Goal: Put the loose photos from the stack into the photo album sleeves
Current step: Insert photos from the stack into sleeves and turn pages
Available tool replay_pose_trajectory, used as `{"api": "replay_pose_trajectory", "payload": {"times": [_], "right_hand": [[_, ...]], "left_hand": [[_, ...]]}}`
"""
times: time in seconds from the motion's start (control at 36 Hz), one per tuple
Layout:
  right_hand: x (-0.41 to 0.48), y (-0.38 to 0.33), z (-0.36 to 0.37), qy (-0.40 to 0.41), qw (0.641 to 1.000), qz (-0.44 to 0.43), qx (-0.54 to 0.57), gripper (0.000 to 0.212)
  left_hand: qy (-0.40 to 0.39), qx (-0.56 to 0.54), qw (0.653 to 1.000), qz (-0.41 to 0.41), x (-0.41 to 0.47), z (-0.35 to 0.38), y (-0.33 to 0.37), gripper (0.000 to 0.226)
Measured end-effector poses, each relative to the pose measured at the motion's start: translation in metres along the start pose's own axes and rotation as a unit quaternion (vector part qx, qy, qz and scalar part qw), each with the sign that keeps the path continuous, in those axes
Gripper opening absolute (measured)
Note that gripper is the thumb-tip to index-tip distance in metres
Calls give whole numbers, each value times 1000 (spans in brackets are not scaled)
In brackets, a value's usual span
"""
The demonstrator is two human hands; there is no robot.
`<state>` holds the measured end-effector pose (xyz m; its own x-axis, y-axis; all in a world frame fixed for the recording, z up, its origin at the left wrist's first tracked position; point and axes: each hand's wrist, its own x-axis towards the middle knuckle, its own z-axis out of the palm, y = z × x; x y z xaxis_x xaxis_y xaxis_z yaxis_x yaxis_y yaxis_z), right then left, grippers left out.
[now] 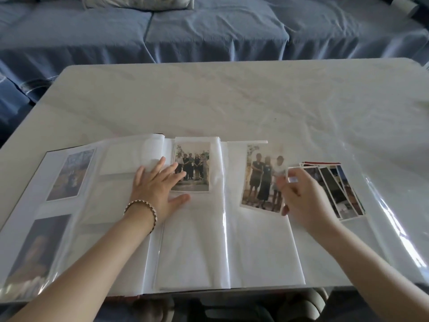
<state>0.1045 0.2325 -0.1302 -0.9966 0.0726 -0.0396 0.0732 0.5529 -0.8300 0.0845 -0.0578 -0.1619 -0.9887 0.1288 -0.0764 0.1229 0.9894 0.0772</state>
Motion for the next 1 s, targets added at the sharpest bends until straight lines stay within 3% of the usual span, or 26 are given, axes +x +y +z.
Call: {"api": "replay_pose_trajectory", "payload": {"times": [0.22,0.33,0.47,0.69,0.83,1.0], "right_hand": [[-23,-16,28,54,998,-43,8,27],[-28,-21,38,58,992,-102,-39,12],[-31,-21,44,41,987,-122,-95,24],[-47,-24,48,-21,969,-189,-155,18],[-60,-15,53,-141,970,-111,-163,23],[-56,-9,50,-229,972,30,-46,32]], "left_hand": [[-23,-5,1000,-3,0,-1,0,57],[-21,1,1000,-7,0,-1,0,58],[-20,3,1000,-8,0,1,-1,59],[-6,-18,1000,-4,0,1,-2,63],[9,-38,999,1,-3,-1,-1,61],[13,-43,999,-4,-4,-2,1,56]]}}
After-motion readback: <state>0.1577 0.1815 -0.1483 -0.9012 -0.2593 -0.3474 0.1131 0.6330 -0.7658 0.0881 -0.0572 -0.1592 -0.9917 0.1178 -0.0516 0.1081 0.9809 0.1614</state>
